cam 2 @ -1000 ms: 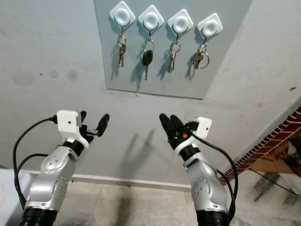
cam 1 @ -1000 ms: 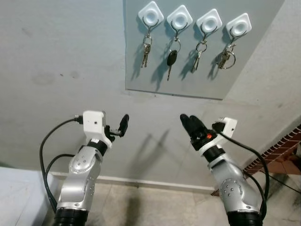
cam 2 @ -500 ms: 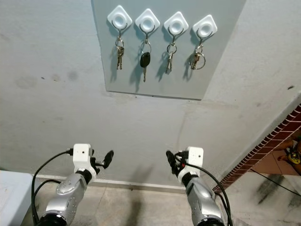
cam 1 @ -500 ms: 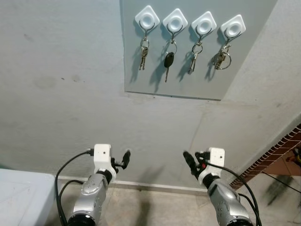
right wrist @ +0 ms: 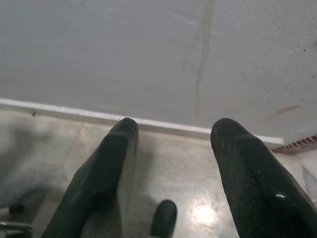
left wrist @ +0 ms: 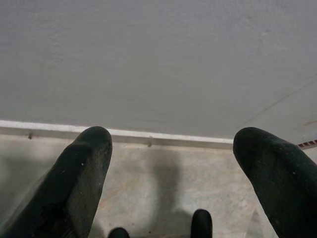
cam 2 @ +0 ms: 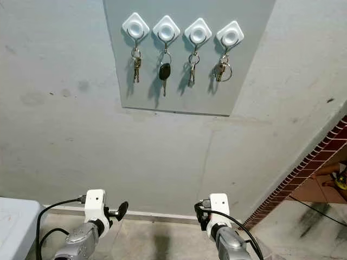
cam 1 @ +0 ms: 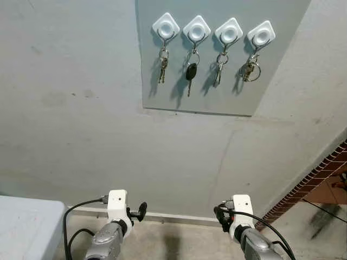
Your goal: Hang keys on a hook
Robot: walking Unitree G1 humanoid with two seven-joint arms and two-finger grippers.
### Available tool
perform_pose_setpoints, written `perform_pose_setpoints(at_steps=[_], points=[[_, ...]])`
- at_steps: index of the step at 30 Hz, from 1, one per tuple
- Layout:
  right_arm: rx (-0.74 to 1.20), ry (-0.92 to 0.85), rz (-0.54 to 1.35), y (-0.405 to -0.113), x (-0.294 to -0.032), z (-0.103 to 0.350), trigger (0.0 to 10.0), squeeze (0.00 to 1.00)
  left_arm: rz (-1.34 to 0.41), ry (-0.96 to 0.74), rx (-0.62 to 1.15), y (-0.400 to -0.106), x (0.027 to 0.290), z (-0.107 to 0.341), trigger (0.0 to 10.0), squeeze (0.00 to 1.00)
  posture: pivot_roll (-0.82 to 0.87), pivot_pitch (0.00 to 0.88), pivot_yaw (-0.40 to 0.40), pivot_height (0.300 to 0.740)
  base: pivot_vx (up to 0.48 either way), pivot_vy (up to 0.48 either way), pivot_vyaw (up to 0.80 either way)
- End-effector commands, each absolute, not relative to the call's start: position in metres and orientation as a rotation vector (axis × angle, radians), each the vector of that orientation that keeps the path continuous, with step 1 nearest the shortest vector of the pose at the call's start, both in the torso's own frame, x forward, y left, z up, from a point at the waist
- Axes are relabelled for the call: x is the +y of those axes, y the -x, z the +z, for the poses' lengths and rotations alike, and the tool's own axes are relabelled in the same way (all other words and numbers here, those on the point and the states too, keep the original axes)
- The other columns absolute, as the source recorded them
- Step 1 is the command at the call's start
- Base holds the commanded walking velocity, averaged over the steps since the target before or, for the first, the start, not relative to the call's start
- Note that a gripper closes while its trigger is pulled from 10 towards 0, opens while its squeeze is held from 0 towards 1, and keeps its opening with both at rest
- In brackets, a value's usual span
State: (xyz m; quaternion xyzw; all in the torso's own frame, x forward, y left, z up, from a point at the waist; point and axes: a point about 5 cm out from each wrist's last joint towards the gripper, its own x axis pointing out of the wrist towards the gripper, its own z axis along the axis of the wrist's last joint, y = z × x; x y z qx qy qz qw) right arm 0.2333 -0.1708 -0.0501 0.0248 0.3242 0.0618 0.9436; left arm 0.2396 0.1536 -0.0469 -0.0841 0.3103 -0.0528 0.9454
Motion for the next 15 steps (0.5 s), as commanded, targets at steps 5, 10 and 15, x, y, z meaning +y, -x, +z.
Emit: perform_pose_setpoints(at_steps=[5,10,15], points=[[0.763,-0.017,0.09,-0.213,-0.179,-0.065,10.0,0.0,-0.071,0.168,0.704,-0.218,0.161,-0.062,10.0,0.0,0.01,0.0,-0.019,0.732,0.0,0.0,0.0],[0.821,-0.018,0.054,-0.199,-0.185,-0.073,10.0,0.0,-0.041,0.181,0.73,-0.209,0.166,-0.067,10.0,0.0,0.02,0.0,-0.019,0.732,0.0,0.0,0.0],[0.869,-0.003,0.041,-0.186,-0.19,-0.08,10.0,0.0,-0.014,0.182,0.757,-0.202,0.169,-0.071,10.0,0.0,0.02,0.0,-0.022,0.732,0.0,0.0,0.0]])
